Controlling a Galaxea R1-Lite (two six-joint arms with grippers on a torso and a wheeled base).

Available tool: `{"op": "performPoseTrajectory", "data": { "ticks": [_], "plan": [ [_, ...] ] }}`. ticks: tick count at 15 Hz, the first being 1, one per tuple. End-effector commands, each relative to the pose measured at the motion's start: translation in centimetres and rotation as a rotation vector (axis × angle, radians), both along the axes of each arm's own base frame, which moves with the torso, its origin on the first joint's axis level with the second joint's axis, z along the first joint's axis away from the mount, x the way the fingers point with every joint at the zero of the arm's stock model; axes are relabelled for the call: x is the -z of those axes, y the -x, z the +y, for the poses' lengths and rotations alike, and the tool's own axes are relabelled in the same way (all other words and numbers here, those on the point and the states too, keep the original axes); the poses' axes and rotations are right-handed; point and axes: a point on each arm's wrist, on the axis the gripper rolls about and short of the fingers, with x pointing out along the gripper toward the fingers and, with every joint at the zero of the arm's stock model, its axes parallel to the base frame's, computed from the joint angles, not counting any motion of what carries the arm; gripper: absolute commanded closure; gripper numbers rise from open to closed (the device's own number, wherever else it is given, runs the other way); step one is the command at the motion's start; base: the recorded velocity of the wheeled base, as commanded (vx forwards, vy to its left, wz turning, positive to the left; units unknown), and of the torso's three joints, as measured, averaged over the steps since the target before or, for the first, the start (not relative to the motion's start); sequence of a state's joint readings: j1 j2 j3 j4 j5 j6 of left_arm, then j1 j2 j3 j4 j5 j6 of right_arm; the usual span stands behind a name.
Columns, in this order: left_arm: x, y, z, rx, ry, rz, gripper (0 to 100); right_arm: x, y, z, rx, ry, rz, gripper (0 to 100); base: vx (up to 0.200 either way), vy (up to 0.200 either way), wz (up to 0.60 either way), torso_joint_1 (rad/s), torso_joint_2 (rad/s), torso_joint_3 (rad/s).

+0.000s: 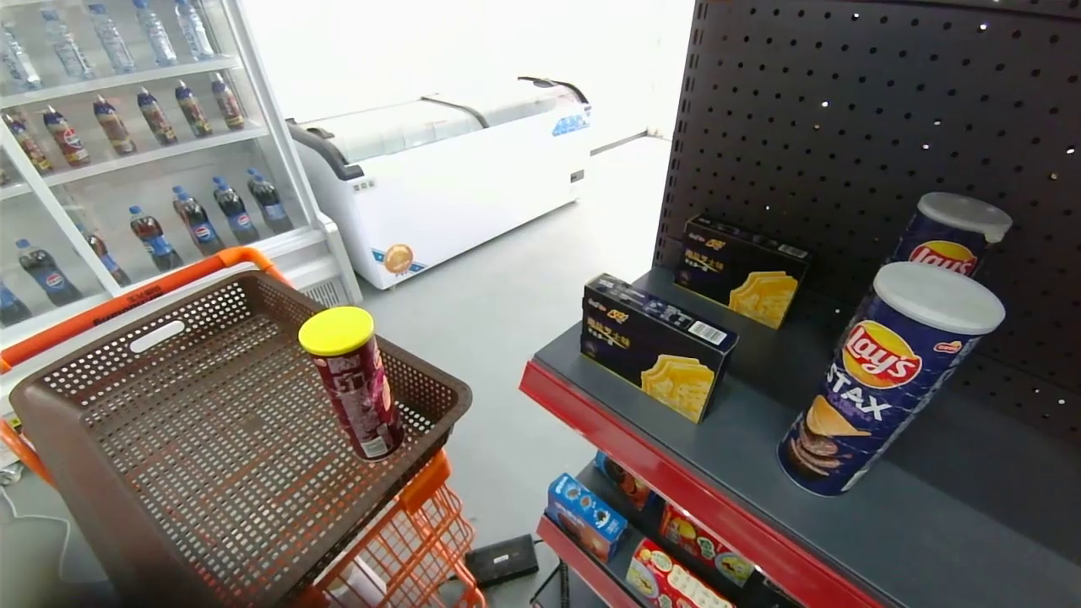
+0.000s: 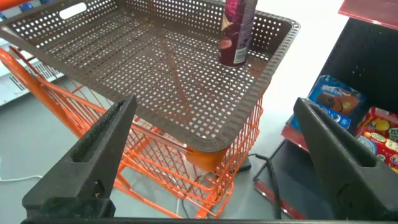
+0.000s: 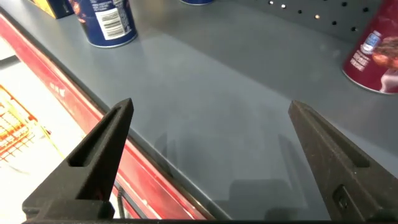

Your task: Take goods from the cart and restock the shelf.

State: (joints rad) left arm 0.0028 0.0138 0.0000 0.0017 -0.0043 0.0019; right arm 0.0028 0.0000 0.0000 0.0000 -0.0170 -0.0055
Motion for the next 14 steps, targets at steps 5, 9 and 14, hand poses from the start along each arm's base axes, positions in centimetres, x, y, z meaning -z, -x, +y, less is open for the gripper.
{"op": "performPoseTrajectory", "data": {
  "ticks": [5,9,14],
  "plan": [
    [0.0,0.0,0.0,0.003,0.0,0.0,0,0.0,0.0,0.0,0.001,0.001,0.002,0,0.0,0.0,0.0,0.0,0.0,0.0],
    [-6.1,-1.3,-0.3,0.194,-0.115,0.048,0,0.0,0.0,0.0,0.001,0.001,0.0,0,0.0,0.0,0.0,0.0,0.0,0.0],
    [-12.8,-10.6,-0.5,0.117,-0.131,0.275,0,0.0,0.0,0.0,0.001,0.001,0.002,0,0.0,0.0,0.0,0.0,0.0,0.0]
  ]
}}
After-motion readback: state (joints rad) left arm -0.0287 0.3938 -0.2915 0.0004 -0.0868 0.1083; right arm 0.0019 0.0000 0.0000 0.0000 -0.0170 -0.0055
